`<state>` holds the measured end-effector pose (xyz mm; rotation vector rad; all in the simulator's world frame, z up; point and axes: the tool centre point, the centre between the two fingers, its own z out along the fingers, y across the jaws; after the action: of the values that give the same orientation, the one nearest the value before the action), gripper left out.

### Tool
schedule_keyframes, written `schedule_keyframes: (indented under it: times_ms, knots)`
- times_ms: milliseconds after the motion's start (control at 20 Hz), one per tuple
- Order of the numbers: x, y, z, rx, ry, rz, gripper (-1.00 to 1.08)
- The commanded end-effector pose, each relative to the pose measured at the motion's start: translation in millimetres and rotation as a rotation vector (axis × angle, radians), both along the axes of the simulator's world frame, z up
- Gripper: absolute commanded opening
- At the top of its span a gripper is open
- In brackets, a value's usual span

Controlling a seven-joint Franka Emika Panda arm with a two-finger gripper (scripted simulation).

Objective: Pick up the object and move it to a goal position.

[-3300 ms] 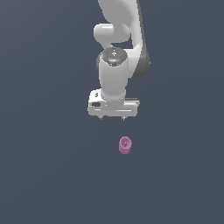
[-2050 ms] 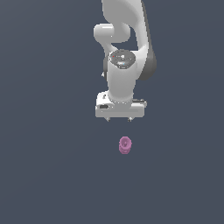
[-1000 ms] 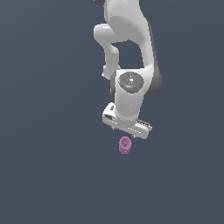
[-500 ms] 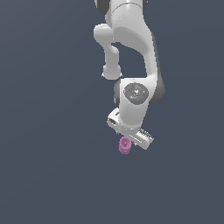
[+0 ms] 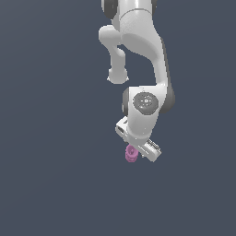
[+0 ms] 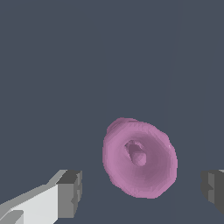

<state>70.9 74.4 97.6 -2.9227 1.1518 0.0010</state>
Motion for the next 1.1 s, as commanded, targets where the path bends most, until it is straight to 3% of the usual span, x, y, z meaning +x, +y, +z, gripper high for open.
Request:
schedule_keyframes:
  times_ms: [0, 950, 1000, 1050]
  knots:
    - [0.6, 0.2, -0.5, 0.000, -0.001, -0.007, 1.00]
    - [0.6, 0.2, -50.6, 0.000, 0.000, -0.007, 1.00]
    - [0.6, 0.2, -50.6, 0.000, 0.000, -0.007, -1.00]
    - [0.6, 0.2, -50.6, 0.000, 0.000, -0.007, -1.00]
